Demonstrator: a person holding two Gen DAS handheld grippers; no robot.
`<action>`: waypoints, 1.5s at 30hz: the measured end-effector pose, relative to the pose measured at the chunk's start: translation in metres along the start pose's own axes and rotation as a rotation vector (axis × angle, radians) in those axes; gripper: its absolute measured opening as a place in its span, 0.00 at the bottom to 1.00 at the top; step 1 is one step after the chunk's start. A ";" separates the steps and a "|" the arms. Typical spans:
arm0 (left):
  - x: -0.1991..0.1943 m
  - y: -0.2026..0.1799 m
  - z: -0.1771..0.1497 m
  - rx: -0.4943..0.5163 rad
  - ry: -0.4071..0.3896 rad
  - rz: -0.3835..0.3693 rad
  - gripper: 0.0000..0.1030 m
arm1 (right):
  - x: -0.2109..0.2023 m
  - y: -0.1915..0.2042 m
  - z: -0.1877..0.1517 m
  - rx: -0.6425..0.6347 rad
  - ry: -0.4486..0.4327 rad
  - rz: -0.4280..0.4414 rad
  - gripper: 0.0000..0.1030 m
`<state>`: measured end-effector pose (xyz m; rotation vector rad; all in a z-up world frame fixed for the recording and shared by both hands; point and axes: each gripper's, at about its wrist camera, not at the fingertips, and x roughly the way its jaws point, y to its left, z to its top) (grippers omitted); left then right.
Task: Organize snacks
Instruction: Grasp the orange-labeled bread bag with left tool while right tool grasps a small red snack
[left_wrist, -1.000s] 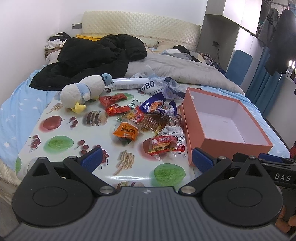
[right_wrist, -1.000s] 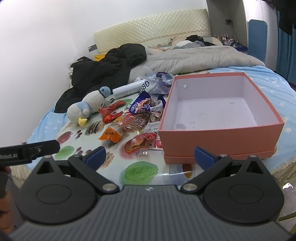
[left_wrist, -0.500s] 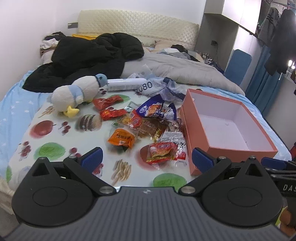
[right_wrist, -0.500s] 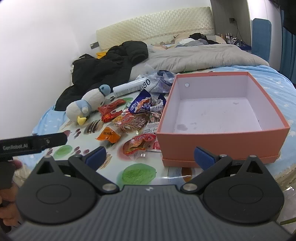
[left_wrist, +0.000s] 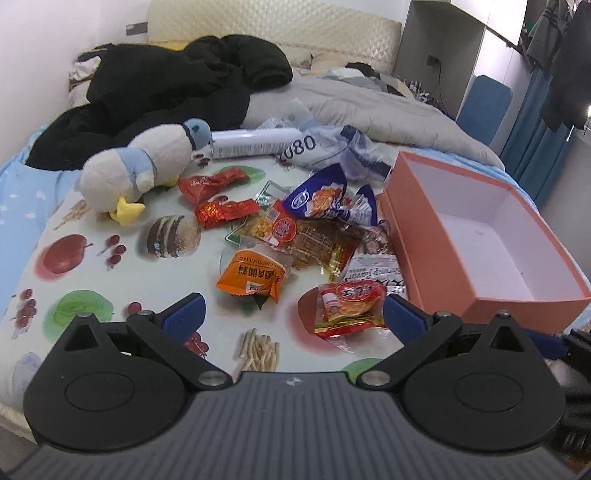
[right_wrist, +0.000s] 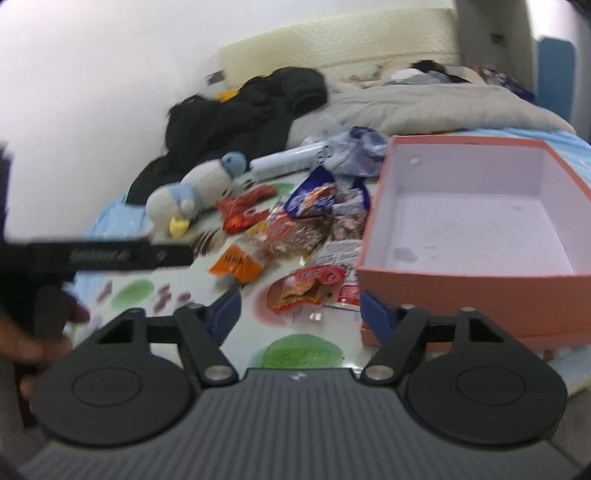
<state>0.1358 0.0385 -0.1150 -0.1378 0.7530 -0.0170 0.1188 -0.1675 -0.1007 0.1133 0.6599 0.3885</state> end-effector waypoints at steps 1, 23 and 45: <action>0.007 0.003 0.000 0.002 0.007 -0.004 1.00 | 0.004 0.004 -0.003 -0.017 0.004 0.008 0.65; 0.163 0.040 0.033 0.074 0.156 -0.053 0.99 | 0.152 0.035 -0.007 -0.206 0.132 -0.130 0.64; 0.185 0.042 0.019 0.005 0.218 -0.053 0.69 | 0.197 0.028 -0.010 -0.219 0.218 -0.064 0.57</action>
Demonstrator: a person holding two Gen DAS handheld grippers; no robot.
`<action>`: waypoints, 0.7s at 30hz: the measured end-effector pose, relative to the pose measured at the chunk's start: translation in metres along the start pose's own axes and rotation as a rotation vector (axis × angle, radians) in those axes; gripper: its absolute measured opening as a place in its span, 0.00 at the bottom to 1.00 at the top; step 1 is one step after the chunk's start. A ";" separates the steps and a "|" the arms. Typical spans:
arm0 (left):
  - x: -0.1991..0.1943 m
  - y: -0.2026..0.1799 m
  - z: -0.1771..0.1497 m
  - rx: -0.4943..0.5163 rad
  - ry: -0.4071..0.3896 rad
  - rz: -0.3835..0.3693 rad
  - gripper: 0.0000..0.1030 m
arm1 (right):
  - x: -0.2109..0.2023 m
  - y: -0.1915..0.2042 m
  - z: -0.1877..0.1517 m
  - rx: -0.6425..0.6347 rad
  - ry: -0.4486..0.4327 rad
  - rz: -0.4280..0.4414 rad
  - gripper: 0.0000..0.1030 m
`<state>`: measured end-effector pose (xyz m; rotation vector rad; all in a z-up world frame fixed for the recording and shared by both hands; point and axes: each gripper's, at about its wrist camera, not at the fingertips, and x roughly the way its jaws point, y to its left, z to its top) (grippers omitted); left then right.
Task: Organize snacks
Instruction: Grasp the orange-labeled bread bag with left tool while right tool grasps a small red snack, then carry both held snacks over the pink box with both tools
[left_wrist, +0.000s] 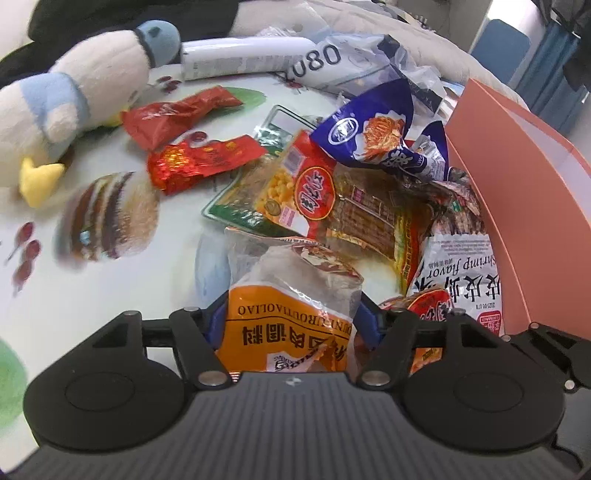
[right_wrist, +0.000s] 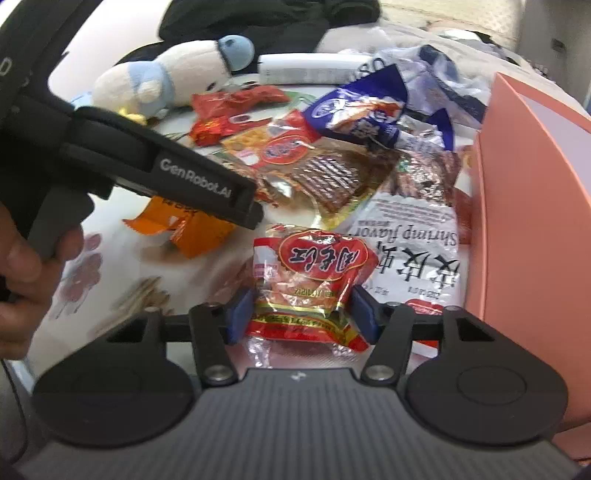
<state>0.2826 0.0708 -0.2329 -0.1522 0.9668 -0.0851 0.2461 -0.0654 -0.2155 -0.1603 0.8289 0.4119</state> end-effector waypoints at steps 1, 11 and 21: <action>-0.005 0.001 -0.002 -0.002 -0.009 0.000 0.69 | -0.001 0.001 0.001 -0.004 0.006 0.008 0.56; -0.067 0.001 -0.038 -0.091 -0.068 0.029 0.69 | -0.023 0.005 -0.011 0.016 -0.010 0.015 0.52; -0.115 -0.004 -0.068 -0.184 -0.128 0.059 0.69 | -0.052 0.003 -0.024 0.044 -0.069 -0.005 0.10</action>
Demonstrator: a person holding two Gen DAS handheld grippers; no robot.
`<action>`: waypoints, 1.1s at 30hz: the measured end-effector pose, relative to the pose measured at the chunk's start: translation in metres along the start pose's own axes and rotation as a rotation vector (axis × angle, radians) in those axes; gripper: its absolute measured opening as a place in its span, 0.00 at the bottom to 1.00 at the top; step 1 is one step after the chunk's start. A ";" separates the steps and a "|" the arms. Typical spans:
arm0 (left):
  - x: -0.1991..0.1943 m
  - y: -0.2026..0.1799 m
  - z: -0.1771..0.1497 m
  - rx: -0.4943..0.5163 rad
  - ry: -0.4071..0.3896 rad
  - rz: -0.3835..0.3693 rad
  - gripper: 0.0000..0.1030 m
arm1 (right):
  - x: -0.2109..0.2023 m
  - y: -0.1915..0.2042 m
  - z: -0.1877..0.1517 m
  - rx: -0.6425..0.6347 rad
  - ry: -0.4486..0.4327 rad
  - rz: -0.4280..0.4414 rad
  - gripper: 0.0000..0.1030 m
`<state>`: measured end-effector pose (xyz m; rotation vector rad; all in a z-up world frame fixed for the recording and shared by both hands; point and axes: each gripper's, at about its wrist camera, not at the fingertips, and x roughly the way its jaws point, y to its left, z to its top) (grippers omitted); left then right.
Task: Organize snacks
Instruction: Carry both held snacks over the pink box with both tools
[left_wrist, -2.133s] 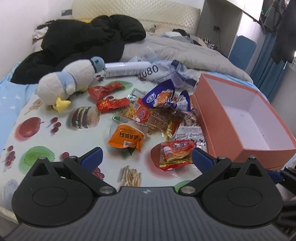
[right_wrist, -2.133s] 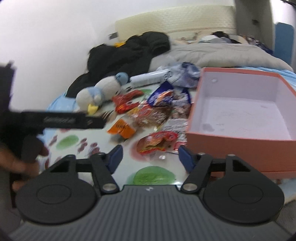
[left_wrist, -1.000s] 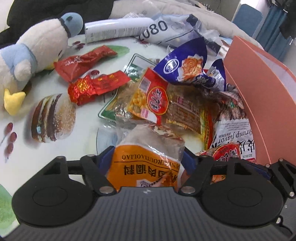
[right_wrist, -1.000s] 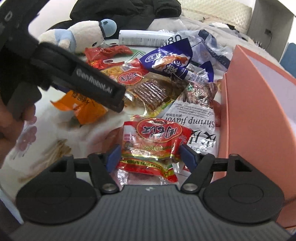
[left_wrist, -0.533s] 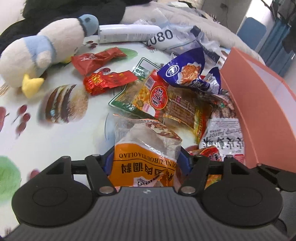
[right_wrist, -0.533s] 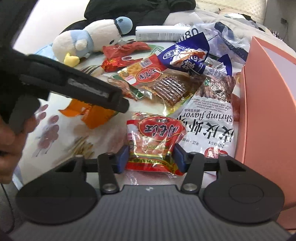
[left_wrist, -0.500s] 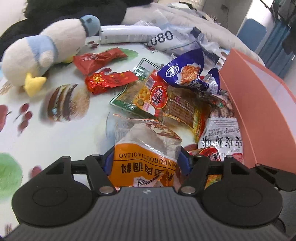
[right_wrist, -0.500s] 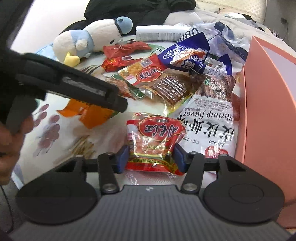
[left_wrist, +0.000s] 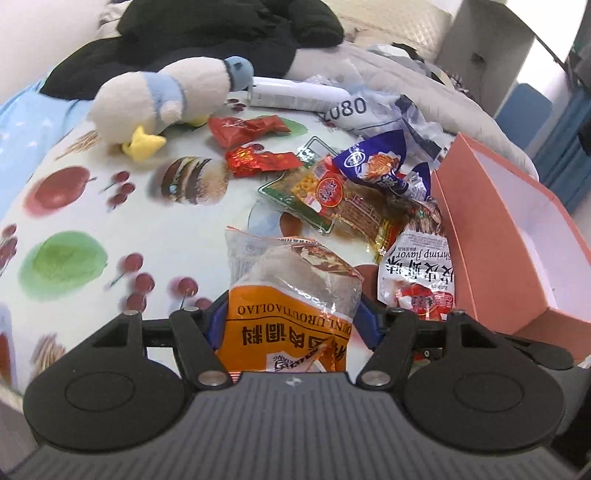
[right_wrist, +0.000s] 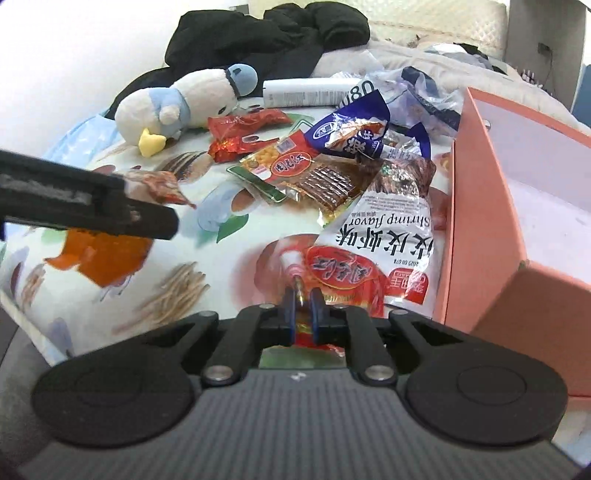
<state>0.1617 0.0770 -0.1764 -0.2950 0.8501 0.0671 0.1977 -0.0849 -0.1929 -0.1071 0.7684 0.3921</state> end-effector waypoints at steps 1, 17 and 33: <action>-0.004 0.000 -0.001 -0.007 -0.008 -0.001 0.69 | 0.001 -0.002 0.000 0.006 0.005 0.001 0.10; -0.020 -0.006 -0.016 -0.061 -0.016 -0.019 0.69 | -0.035 -0.014 0.001 0.053 -0.047 0.048 0.04; -0.086 -0.048 0.025 -0.020 -0.112 -0.054 0.69 | -0.111 -0.029 0.046 0.100 -0.204 0.076 0.04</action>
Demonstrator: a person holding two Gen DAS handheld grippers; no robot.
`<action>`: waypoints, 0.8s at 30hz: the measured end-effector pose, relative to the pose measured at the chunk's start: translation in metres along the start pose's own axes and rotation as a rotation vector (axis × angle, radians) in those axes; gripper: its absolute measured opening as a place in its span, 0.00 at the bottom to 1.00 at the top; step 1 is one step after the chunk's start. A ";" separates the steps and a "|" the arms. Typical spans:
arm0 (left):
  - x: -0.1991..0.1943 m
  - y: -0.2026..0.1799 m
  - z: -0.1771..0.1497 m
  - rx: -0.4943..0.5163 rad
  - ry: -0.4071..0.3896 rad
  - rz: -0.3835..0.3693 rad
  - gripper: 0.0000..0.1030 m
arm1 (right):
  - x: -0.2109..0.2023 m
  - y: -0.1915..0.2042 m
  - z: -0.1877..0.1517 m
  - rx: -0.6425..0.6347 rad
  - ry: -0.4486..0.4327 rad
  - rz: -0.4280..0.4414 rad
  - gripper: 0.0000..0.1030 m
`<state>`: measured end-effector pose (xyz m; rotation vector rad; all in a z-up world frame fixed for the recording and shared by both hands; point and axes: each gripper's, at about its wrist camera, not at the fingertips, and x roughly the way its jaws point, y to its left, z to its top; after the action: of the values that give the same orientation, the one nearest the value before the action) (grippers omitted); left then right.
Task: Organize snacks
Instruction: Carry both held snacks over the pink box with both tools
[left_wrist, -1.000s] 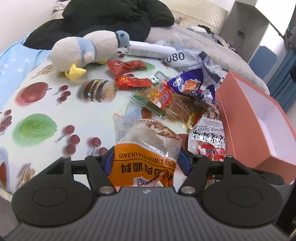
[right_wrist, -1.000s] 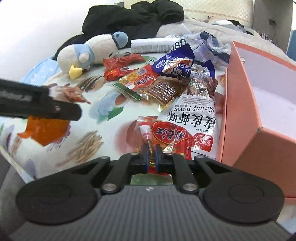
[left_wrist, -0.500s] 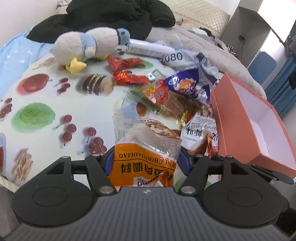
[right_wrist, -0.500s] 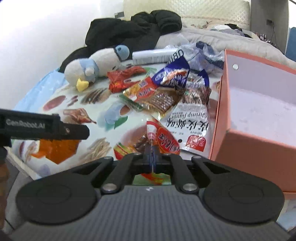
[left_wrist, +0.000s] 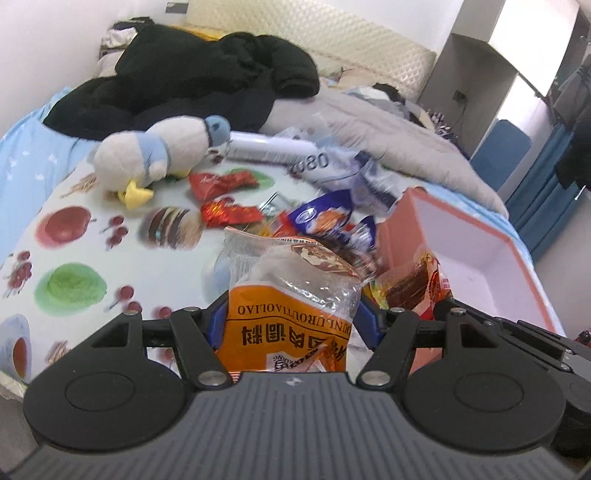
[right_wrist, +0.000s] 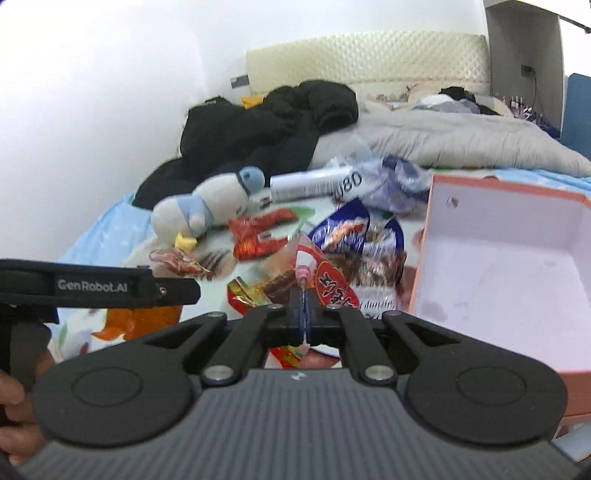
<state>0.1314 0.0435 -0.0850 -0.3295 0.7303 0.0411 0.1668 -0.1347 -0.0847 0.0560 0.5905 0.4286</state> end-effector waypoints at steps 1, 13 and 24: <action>-0.004 -0.004 0.003 0.002 -0.005 -0.007 0.69 | -0.005 -0.001 0.004 0.001 -0.010 -0.004 0.04; -0.017 -0.077 0.015 0.067 -0.041 -0.170 0.69 | -0.062 -0.037 0.023 0.007 -0.108 -0.124 0.04; 0.019 -0.162 0.022 0.177 0.003 -0.264 0.69 | -0.089 -0.096 0.019 0.086 -0.154 -0.267 0.04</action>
<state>0.1846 -0.1048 -0.0363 -0.2540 0.6830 -0.2724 0.1475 -0.2572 -0.0383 0.0899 0.4560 0.1381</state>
